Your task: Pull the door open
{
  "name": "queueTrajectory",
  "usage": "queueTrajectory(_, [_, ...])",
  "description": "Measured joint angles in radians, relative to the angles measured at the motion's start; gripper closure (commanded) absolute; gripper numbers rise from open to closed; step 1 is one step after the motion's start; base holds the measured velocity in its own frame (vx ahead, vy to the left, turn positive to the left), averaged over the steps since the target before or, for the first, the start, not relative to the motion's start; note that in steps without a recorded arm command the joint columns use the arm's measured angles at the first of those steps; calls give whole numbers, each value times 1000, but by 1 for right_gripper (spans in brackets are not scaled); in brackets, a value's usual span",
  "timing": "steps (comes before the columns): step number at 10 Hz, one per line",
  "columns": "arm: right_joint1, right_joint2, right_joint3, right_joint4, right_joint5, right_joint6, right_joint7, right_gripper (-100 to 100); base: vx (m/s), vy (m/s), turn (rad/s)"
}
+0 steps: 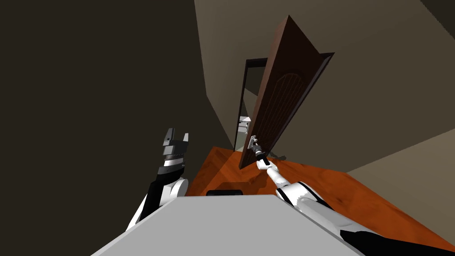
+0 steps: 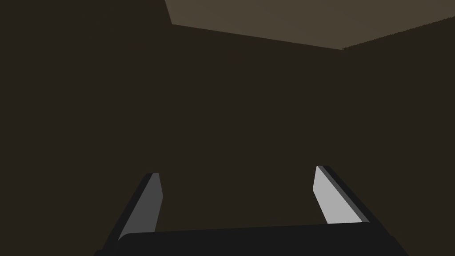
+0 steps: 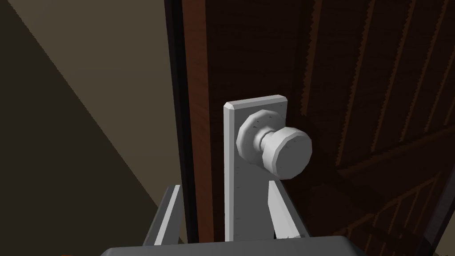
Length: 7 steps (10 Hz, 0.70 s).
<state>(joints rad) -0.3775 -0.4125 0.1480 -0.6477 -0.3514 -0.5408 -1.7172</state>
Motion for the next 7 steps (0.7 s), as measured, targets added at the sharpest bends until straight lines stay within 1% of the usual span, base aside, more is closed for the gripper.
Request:
queueTrajectory(1, [7, -4, 10, -20, 4, 5, -8, -100, -48, -197, 91])
queueTrajectory(2, [1, -3, 25, -8, 11, -3, -20, -100, -86, -189, 94])
queueTrajectory(3, [-4, -6, 39, -8, 17, -8, -34, -100, -66, -178, 105])
queueTrajectory(5, [-1, -11, 68, -23, 30, -10, -59, -100, -87, -181, 111])
queueTrajectory(7, [9, -16, 96, -54, 42, -7, -81, -100, -82, -204, 113])
